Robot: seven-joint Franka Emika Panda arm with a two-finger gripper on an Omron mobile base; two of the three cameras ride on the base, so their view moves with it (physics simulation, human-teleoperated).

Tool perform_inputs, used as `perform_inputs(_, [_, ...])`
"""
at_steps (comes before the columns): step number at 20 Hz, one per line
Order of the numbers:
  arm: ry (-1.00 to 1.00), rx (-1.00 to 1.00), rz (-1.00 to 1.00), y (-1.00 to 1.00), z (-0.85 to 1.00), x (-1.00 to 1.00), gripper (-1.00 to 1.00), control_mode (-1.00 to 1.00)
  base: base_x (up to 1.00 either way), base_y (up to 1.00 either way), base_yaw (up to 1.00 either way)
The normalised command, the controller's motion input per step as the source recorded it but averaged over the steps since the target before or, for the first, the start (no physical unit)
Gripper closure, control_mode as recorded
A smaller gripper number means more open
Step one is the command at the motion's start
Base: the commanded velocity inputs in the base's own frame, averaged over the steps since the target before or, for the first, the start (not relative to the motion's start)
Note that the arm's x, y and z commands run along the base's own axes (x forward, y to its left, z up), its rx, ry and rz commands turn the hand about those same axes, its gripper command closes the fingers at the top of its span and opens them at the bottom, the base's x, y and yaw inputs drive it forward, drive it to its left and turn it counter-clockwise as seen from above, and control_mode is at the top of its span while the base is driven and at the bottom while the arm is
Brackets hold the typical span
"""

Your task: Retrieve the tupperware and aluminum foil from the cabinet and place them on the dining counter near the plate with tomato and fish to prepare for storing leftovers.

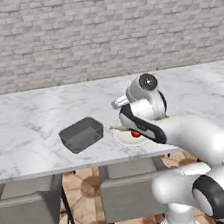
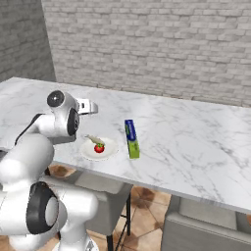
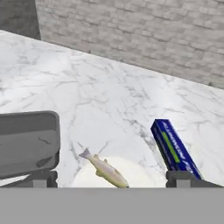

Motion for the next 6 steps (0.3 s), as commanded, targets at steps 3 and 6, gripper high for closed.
perform_inputs(3, [-0.37,0.03,-0.03,-0.54,0.73,-1.0,-1.0,-1.0,0.0,0.0,0.0])
perform_inputs(6, [-0.25,0.0,0.0,-0.39,1.0,-1.0,-1.0,-1.0,0.0,0.0,0.0])
